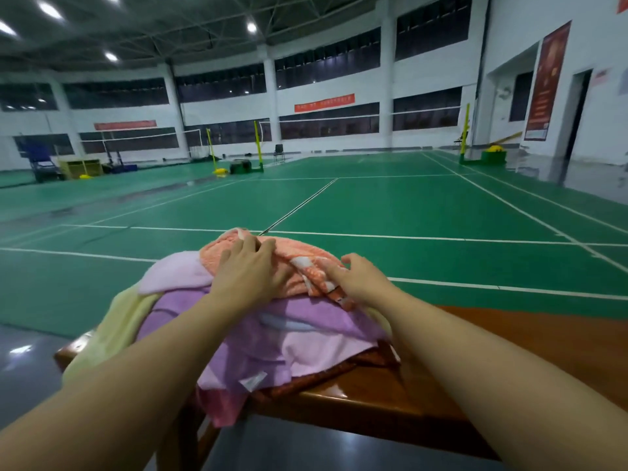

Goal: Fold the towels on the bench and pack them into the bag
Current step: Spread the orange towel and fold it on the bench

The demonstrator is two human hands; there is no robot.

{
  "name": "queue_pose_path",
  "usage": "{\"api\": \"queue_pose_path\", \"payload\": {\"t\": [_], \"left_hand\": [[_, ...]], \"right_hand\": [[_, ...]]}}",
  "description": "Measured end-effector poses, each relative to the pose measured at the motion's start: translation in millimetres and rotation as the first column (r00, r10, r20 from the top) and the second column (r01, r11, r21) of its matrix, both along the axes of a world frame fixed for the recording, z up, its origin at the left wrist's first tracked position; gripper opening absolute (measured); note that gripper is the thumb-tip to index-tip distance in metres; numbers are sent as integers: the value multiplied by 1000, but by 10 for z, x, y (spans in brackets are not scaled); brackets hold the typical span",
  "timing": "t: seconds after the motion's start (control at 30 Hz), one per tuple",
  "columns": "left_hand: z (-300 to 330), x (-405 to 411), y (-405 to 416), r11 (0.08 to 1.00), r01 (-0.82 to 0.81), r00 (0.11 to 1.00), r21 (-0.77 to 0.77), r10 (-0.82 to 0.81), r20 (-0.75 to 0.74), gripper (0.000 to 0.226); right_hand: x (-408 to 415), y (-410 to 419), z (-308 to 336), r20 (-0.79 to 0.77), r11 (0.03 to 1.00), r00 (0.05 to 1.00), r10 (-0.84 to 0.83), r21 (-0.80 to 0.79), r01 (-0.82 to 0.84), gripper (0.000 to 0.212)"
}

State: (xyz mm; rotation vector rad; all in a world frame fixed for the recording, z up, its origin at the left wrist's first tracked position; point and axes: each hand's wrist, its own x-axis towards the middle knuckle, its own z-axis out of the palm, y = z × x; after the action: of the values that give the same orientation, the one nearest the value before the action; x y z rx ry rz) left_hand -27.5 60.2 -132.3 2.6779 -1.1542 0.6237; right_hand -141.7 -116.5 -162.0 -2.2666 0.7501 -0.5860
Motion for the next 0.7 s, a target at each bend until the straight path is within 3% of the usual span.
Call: {"api": "queue_pose_path", "payload": {"t": [0.1,0.23,0.37,0.5,0.7], "left_hand": [[63,9,-43,1000,28,1000,-9,-28,10,55],[102,38,-107,986,137,990,-98,-132,56,30],[93,-85,-234,936,246,969,-253,-244,41,43],[172,-417,-514,891,336,913,-306,-388,-125,38],[76,-1108,-1190,794,470,736,-386,-594,-325,34]], "right_hand": [[30,-10,0,197,1000,980,-7,-5,9,45],[-79,-140,85,323,999,946,25,-35,-14,27],[-317,-369,181,368,998,928,57,-47,-43,23],[-788,-607,297,315,998,948,51,-42,-39,23],[-1876,-1092,274,93,980,994,-51,194,32,38]]}}
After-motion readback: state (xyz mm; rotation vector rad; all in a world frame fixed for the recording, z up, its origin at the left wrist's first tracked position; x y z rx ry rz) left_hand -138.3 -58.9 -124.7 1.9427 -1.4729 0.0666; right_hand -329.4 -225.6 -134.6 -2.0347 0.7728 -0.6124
